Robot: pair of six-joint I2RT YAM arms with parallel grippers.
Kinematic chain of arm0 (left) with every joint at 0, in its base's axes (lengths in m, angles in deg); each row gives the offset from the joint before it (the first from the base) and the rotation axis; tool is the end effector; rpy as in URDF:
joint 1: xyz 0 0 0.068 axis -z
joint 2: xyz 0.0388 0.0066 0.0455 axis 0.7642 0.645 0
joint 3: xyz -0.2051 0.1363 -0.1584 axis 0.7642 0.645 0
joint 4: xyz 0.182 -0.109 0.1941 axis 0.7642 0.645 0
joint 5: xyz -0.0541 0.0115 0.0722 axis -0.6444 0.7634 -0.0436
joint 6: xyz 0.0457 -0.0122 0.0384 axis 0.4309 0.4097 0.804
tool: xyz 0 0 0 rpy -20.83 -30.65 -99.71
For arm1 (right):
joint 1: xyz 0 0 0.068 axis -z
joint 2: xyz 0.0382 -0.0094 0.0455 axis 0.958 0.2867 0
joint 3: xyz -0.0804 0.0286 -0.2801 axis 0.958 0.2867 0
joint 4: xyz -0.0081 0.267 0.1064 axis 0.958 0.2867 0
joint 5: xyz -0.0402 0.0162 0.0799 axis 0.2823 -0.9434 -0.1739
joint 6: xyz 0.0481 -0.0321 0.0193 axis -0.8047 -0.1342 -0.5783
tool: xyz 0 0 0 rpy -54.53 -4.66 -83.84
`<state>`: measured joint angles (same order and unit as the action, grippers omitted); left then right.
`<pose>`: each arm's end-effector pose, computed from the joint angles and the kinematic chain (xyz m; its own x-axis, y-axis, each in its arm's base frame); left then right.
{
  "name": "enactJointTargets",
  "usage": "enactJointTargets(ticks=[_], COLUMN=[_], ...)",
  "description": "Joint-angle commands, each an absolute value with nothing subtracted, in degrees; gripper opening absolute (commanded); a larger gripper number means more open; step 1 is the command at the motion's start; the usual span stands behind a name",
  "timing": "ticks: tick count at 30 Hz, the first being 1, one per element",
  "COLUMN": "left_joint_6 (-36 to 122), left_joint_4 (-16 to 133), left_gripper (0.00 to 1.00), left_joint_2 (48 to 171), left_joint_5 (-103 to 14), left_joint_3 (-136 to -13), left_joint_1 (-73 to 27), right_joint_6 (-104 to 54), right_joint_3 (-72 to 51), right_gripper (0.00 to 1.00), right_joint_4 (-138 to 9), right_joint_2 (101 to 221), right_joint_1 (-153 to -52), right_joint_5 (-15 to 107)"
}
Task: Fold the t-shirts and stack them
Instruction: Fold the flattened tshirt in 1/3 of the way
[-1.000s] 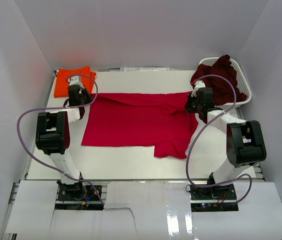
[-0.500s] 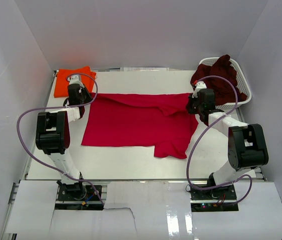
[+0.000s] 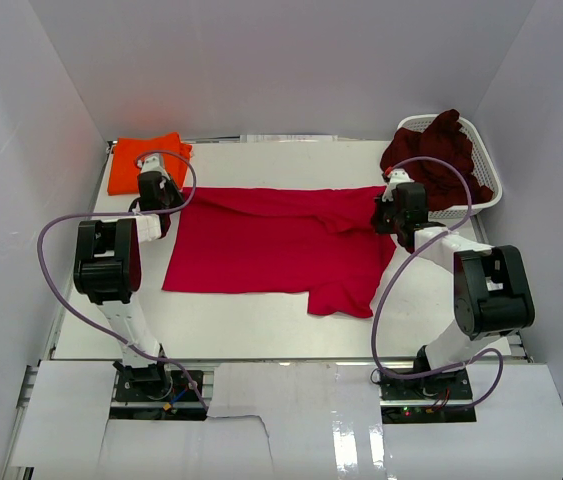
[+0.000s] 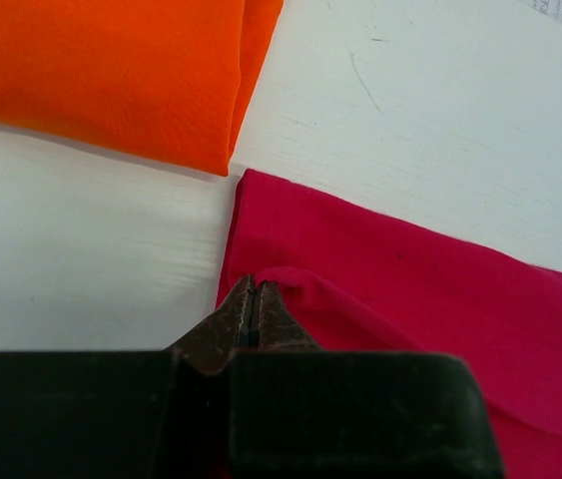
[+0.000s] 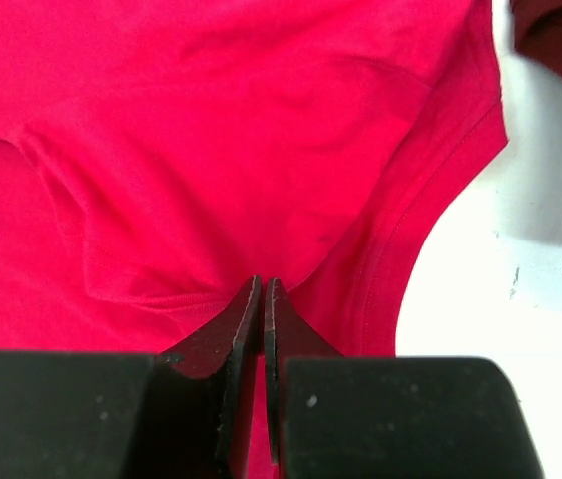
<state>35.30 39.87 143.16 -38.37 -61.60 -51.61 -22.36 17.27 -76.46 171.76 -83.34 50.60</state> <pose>0.4402 0.0120 0.1542 -0.4554 -0.3482 -0.8194 -0.1625 0.9374 -0.3081 0.3625 0.0667 0.1880 -0.5457 -0.0196 -0.8378 -0.1823 0.9786 0.0959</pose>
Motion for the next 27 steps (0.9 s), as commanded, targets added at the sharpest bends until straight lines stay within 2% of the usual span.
enactJointTargets(ticks=[1, 7, 12, 21, 23, 24, 26, 27], left_joint_6=[35.5, 35.7, 34.5, 33.7, 33.7, 33.6, 33.9, 33.9], left_joint_4=[39.8, 40.3, 42.7, 47.0, 48.3, 48.8, 49.8, 50.0], left_gripper=[0.0, 0.01, 0.08, 0.08, 0.2, 0.33, 0.34, 0.44], left_joint_2=[142.9, 142.0, 141.1, 140.0, 140.2, 140.3, 140.5, 140.5], left_joint_5=[-38.5, -38.8, -39.1, -38.2, -37.7, -37.6, -37.8, -37.6], left_joint_3=[-61.9, -60.5, -60.0, -59.3, -59.7, -60.1, -60.6, -60.8], left_joint_1=[-51.9, -51.9, -51.9, -51.9, -51.9, -51.9, -51.9, -51.9], right_joint_6=[-22.5, -22.6, -23.5, -24.3, -24.4, -24.4, -24.5, -24.7], right_joint_3=[16.5, 16.1, 14.9, 12.3, 11.7, 11.4, 10.8, 10.5], right_gripper=[0.08, 0.08, 0.08, 0.08, 0.2, 0.27, 0.36, 0.4], right_joint_4=[-76.5, -75.0, -72.5, -68.1, -67.1, -66.8, -65.6, -65.5], right_joint_2=[172.5, 173.0, 173.7, 175.2, 175.4, 175.7, 176.1, 176.0], right_joint_1=[-83.7, -84.0, -84.3, -85.2, -85.4, -85.5, -85.6, -85.6], right_joint_5=[52.1, 52.6, 53.8, 56.2, 56.5, 56.7, 57.2, 57.5])
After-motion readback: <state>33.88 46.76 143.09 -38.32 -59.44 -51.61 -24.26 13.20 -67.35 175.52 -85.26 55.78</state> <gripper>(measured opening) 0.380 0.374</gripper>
